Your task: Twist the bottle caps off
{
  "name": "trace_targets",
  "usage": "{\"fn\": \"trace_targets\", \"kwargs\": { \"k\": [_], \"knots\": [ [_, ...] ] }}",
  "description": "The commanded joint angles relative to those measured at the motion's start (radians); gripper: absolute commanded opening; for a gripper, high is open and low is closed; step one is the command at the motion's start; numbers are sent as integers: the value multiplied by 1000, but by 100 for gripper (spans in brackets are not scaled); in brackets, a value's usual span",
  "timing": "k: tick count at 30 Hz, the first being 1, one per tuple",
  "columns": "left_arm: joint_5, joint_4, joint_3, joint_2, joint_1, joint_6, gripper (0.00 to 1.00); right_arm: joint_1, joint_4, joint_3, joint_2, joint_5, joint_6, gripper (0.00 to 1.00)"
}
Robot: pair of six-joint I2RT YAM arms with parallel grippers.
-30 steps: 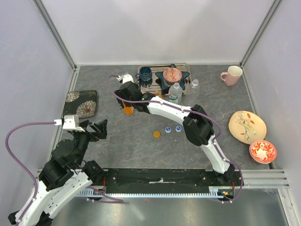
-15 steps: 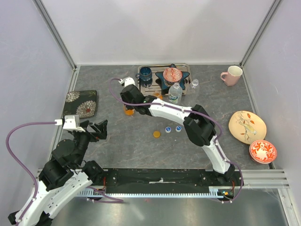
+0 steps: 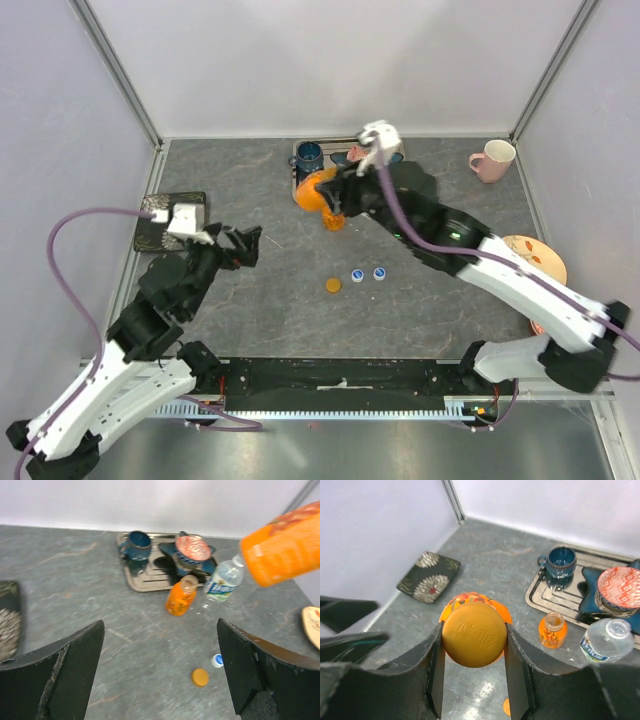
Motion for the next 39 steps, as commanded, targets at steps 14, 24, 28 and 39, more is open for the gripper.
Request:
{"fn": "trace_targets", "kwargs": {
  "k": [14, 24, 28, 39],
  "knots": [
    [1570, 1258, 189, 659, 475, -769, 100, -4, -180, -157, -408, -201, 57, 0],
    [1747, 1035, 215, 675, 365, -495, 99, -3, -100, -80, -337, -460, 69, 0],
    [1705, 657, 250, 623, 291, -236, 99, -3, -62, -68, -288, -506, 87, 0],
    [1620, 427, 230, 557, 227, 30, 96, -4, 0, -34, -224, -565, 135, 0]
  ]
}}
